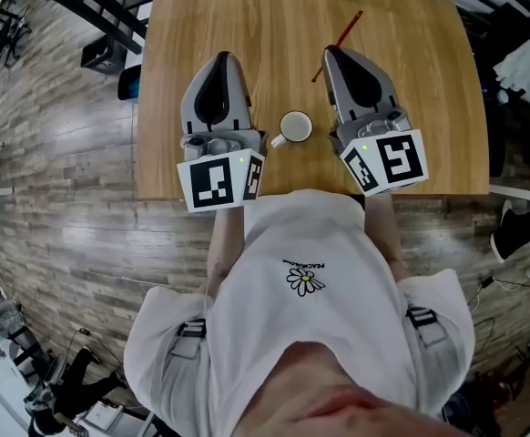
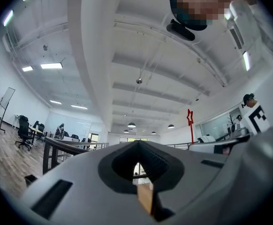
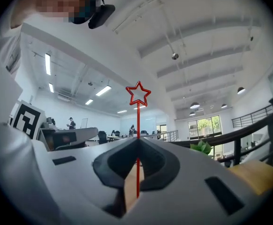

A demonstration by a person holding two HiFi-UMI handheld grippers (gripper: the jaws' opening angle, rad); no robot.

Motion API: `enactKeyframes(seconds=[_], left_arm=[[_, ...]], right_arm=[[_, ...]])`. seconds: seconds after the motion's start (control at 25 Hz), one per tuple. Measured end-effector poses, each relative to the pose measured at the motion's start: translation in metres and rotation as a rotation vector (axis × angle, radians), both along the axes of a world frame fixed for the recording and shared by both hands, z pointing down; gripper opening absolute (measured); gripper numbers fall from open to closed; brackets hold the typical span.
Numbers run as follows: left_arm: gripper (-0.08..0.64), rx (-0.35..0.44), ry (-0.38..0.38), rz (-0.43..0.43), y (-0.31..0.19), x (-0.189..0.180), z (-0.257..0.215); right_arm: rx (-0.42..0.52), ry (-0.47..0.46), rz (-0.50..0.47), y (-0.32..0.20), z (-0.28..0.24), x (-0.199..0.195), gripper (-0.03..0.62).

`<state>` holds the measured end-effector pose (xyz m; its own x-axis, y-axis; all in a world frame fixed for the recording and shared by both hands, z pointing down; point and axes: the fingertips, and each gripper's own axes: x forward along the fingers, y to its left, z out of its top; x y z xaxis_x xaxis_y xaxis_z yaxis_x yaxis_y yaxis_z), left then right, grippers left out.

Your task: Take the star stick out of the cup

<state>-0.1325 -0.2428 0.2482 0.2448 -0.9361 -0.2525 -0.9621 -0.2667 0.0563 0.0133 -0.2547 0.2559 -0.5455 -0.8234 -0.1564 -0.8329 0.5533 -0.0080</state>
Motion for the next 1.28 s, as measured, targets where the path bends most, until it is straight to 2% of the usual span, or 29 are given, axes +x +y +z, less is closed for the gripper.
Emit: enactKeyframes(seconds=[0.24, 0.4, 0.68, 1.28], left_arm=[[0.015, 0.002, -0.014, 0.014, 0.002, 0.011, -0.005], [0.015, -0.001, -0.020, 0.016, 0.003, 0.015, -0.005], [0.015, -0.005, -0.014, 0.014, 0.004, 0.021, -0.005], [0.015, 0.001, -0.022, -0.001, 0.008, 0.027, -0.004]], right_arm=[[0.074, 0.005, 0.146, 0.009, -0.008, 0.038, 0.011], [0.095, 0.004, 0.190, 0.015, -0.010, 0.049, 0.011], [0.086, 0.035, 0.199, 0.015, -0.006, 0.053, 0.011], [0.085, 0.025, 0.172, 0.016, -0.005, 0.057, 0.011]])
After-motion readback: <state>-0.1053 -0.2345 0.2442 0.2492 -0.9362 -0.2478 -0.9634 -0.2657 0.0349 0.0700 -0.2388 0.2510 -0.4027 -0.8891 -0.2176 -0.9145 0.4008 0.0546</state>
